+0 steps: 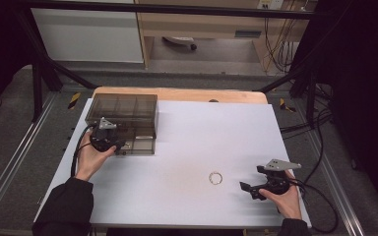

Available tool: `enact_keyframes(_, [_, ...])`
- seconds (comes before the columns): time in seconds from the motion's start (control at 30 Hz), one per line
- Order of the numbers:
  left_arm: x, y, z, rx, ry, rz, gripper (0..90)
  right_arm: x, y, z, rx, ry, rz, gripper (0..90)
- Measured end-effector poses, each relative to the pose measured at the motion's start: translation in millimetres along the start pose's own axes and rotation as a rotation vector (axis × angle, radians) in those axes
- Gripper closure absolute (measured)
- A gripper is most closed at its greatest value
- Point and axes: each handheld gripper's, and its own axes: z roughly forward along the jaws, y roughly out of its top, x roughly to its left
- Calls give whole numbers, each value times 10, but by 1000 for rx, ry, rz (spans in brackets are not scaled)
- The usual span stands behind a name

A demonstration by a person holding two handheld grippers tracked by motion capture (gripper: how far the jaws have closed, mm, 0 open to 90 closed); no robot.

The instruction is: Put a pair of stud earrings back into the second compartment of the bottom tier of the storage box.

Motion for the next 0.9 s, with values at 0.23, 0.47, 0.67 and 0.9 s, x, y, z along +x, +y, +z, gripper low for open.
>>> enact_keyframes(0.23, [-141,-47,-72,-31,-45,27,339,3,-2,3,4,1,0,7])
enact_keyframes(0.47, [-358,-70,-75,-36,-97,64,257,5,-4,6,6,0,-2,7])
enact_keyframes(0.67, [-588,-52,-57,-47,-149,98,223,5,-5,8,5,0,-4,7])
enact_keyframes(0.9, [-894,-3,19,-55,-204,161,150,7,-4,3,6,1,1,7])
